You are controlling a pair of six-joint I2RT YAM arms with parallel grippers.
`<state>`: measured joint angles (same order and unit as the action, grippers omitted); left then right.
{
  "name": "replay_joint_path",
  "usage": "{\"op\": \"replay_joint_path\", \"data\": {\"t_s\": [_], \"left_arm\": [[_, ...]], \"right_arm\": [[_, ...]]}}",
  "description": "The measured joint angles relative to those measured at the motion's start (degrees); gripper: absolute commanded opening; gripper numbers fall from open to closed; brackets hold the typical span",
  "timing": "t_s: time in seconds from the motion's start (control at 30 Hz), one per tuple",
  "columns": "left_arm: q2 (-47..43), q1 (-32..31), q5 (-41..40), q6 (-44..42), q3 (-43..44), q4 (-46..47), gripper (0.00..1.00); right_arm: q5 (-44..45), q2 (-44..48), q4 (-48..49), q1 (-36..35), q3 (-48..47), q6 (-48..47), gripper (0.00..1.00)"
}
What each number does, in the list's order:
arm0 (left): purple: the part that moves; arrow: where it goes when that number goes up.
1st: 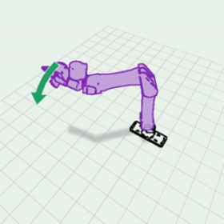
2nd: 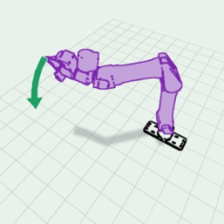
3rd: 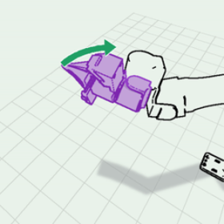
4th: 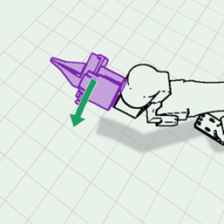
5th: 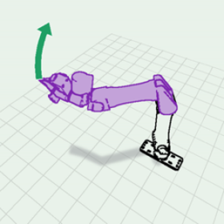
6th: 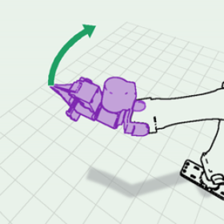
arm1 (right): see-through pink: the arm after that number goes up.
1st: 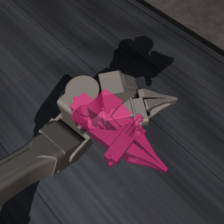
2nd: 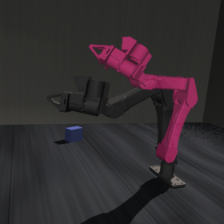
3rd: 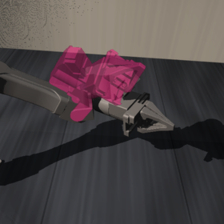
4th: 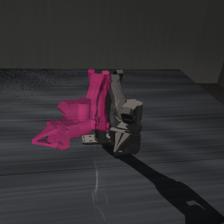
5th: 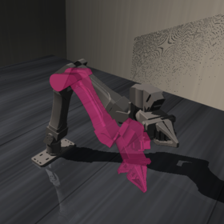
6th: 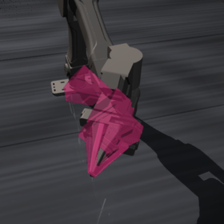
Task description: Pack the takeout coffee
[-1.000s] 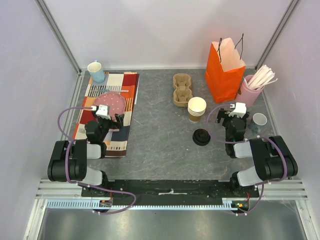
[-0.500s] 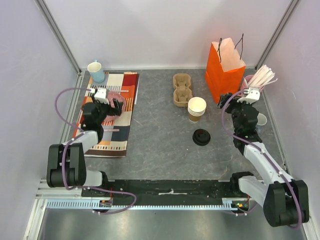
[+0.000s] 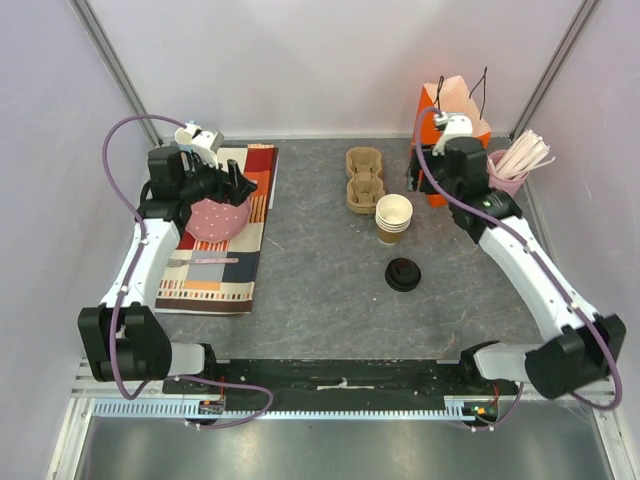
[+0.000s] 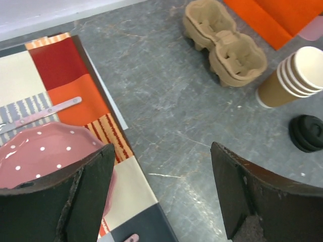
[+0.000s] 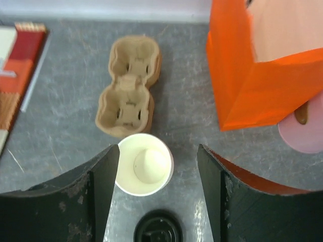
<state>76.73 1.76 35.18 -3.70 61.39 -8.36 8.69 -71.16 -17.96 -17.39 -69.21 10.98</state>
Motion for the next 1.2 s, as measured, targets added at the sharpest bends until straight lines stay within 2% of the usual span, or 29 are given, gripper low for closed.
{"op": "replay_joint_path", "data": {"t_s": [0.03,0.17,0.2,0.33,0.43,0.73,1.2], "left_arm": [[0.02,-0.07,0.35,-0.24,1.53,-2.21,0.80],[0.02,-0.66,1.20,-0.72,5.77,-9.86,0.79],[0.02,-0.70,1.20,-0.90,6.01,-11.32,0.79],[0.48,-0.76,1.14,-1.27,6.27,-15.67,0.77],[1.27,-0.76,1.16,-1.31,6.27,-17.33,0.76],[1.60,-0.85,1.36,-1.36,6.27,-19.02,0.75],[1.60,-0.87,2.73,-1.70,6.27,-19.04,0.75]], "right_arm": [[0.70,-2.36,-2.86,-1.14,-2.43,-0.52,0.64],[2.91,-10.49,-12.37,-3.30,-8.94,-2.05,0.61],[3.63,-12.28,-14.64,-3.41,-10.14,-2.36,0.60],[5.40,-18.75,-21.11,-3.41,-14.10,-4.00,0.48],[5.49,-22.47,-24.04,-3.39,-16.02,-4.90,0.47],[5.11,-26.34,-26.82,-3.41,-17.22,-6.47,0.33],[3.72,-28.00,-26.73,-3.41,-17.53,-6.78,0.26]]}}
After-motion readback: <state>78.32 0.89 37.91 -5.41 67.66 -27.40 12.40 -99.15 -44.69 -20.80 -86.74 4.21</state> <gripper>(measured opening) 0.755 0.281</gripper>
